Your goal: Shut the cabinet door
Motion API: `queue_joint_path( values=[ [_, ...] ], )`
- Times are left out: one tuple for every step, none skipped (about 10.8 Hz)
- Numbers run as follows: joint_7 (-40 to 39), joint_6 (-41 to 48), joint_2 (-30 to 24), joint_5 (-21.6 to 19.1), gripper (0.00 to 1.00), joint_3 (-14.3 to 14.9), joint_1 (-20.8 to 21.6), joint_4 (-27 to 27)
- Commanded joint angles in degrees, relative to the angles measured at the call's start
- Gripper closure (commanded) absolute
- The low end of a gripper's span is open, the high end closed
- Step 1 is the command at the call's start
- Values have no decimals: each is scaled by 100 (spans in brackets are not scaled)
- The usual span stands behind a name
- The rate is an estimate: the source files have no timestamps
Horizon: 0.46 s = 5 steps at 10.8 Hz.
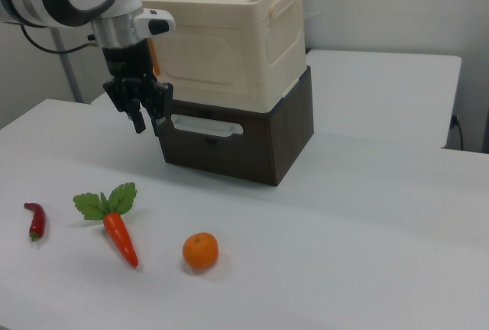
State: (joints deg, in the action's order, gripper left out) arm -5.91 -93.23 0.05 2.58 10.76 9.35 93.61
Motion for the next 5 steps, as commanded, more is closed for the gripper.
queue_joint_path(
  values=[
    [117,156,-181,85,0,49,-20,157],
    [55,182,-190,76,0,49,-21,157],
    [46,244,-190,76,0,49,-39,131],
    [46,253,-190,76,0,58,-65,122],
    [46,262,-190,76,0,49,-117,53]
  ],
)
